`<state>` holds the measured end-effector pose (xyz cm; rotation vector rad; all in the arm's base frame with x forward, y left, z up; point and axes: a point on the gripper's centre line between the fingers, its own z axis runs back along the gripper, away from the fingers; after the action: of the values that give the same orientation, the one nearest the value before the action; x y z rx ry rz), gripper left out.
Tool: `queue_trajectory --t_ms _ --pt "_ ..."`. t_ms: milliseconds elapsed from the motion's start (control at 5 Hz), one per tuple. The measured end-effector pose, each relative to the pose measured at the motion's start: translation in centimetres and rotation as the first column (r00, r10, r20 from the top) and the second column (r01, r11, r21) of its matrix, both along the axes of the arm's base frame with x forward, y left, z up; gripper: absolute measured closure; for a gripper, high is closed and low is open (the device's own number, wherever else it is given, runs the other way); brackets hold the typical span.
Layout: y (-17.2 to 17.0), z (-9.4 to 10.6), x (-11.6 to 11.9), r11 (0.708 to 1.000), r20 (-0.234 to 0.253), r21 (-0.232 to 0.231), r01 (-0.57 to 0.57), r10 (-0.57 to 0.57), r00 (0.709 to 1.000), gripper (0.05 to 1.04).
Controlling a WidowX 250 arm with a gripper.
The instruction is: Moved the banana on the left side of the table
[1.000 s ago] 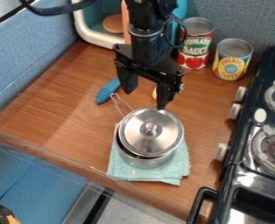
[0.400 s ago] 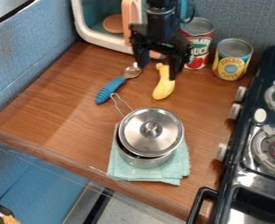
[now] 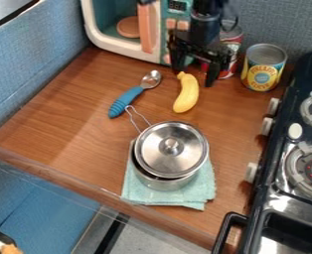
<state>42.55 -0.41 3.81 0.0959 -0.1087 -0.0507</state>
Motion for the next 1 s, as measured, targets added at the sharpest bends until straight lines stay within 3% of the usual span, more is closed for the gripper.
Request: queue_trajectory --t_ms 200,400,600,800,1000 --pt "0.3 -3.8 0.1 1.000 -0.105 0.012 -0.019 0.020 0.994 0.083" --pt "1.0 -4.6 0.4 0.999 -0.132 0.011 -0.044 0.045 0.990 0.137" --pt "0.9 -4.7 0.5 0.999 -0.121 -0.010 -0.043 0.042 0.992 0.381" --pt "1.4 -2.9 0.5 0.998 -0.095 -0.024 -0.057 0.055 0.994 0.513" --pt "3.7 2.3 0.3 0.994 -0.017 -0.058 -0.097 0.096 0.995 0.513"
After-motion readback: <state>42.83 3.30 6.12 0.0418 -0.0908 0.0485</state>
